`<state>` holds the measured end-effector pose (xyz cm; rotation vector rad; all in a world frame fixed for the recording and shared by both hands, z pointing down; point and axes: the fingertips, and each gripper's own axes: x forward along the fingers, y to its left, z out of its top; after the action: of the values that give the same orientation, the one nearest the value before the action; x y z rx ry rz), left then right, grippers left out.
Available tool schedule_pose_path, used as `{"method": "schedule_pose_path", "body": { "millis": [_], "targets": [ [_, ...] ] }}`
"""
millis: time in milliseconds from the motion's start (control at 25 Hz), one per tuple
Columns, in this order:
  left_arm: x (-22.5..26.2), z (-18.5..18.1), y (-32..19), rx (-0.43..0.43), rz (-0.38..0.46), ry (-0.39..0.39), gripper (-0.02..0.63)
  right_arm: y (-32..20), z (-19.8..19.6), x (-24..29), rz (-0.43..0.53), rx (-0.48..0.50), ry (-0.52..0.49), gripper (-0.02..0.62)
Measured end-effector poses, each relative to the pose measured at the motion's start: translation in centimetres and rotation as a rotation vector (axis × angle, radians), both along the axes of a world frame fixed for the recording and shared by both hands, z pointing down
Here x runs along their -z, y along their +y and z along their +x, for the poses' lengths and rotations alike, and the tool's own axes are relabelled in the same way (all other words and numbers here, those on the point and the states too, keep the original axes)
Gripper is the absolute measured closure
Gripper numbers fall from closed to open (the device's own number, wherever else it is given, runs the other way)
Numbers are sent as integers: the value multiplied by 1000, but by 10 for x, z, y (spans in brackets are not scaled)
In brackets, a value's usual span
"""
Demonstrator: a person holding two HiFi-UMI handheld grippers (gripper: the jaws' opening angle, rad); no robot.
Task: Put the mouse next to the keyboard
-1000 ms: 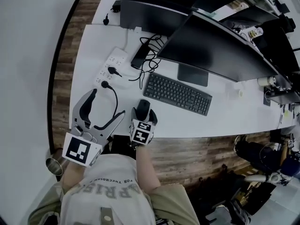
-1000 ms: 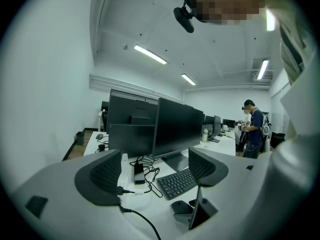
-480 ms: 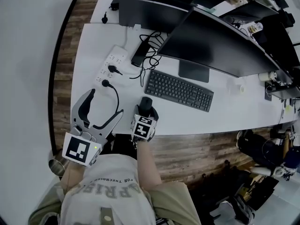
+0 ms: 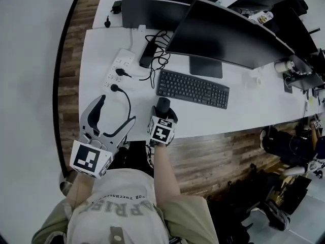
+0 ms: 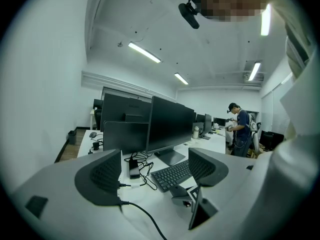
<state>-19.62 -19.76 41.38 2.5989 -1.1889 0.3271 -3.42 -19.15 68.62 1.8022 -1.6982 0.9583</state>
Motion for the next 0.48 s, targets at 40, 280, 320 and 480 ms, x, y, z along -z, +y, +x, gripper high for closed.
{"method": "schedule_pose_path", "body": {
  "millis": [40,280,320,480],
  "targets": [
    [1,0,3,-12,3,4,202,0,3,8,22,-15,3,287],
    [8,11,22,-86,24,31,202,19,33,63,134,-136,14,287],
    [7,14,25,-99,24,37,202,24,39,72,149,-154,20,287],
    [12,39,40,-176,32,53,202,48,66,102,196,-228,41,287]
  ]
}}
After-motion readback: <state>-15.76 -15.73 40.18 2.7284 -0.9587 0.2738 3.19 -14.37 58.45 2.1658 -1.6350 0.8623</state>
